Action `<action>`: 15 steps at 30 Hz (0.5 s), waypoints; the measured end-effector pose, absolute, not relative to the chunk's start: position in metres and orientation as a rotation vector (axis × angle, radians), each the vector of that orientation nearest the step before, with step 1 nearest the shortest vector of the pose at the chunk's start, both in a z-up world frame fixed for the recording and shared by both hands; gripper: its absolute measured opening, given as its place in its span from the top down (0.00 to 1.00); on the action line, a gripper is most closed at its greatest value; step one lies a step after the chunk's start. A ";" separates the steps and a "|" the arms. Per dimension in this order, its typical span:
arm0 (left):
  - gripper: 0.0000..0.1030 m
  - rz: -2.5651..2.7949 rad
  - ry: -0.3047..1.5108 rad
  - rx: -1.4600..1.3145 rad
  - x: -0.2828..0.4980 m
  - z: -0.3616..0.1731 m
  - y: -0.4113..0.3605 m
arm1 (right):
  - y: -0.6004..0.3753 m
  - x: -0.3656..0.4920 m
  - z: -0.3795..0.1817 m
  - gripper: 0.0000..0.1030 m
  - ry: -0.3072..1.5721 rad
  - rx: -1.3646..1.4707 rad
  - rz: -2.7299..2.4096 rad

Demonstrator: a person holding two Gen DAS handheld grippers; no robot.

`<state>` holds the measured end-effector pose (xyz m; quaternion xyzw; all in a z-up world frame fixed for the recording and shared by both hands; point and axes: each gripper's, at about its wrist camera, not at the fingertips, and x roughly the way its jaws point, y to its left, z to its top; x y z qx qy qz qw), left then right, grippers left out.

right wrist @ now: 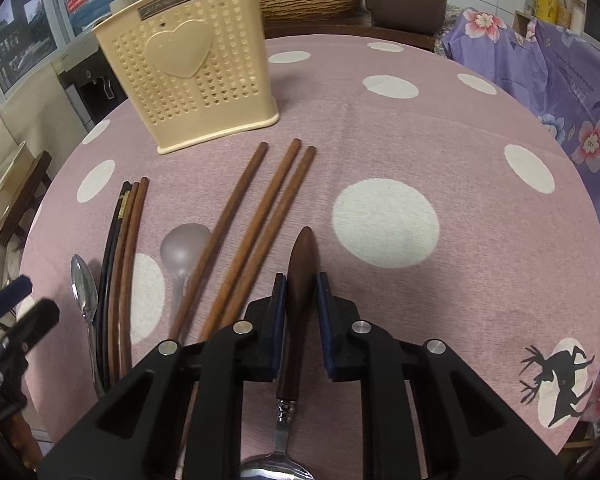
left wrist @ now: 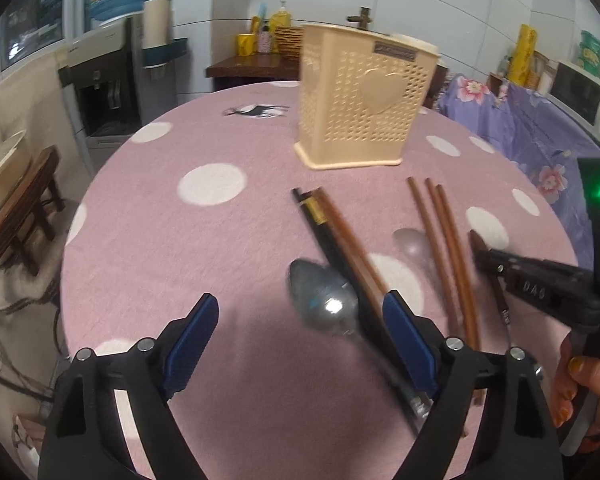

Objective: Organize utensils
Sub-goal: 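Close the right tool on the brown-handled spoon's handle, then grasp one brown chopstick with the left tool while the right tool lifts the spoon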

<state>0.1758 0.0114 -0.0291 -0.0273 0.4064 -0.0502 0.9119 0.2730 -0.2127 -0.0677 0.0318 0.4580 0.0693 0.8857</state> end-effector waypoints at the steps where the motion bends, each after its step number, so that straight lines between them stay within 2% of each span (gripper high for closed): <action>1: 0.26 -0.124 0.846 -0.048 0.182 -0.027 0.006 | -0.217 0.272 -0.068 0.84 0.952 0.074 0.141; 5: 0.37 -0.206 0.870 0.001 0.211 -0.019 -0.024 | -0.226 0.270 -0.069 0.84 0.948 0.085 0.129; 7: 0.47 -0.250 0.901 0.013 0.229 -0.019 -0.040 | -0.228 0.270 -0.069 0.84 0.946 0.090 0.131; 13: 0.65 -0.298 0.997 0.000 0.284 -0.028 -0.078 | -0.227 0.269 -0.070 0.84 0.937 0.100 0.130; 15: 0.68 -0.312 1.021 0.001 0.295 -0.034 -0.087 | -0.228 0.270 -0.070 0.84 0.935 0.104 0.135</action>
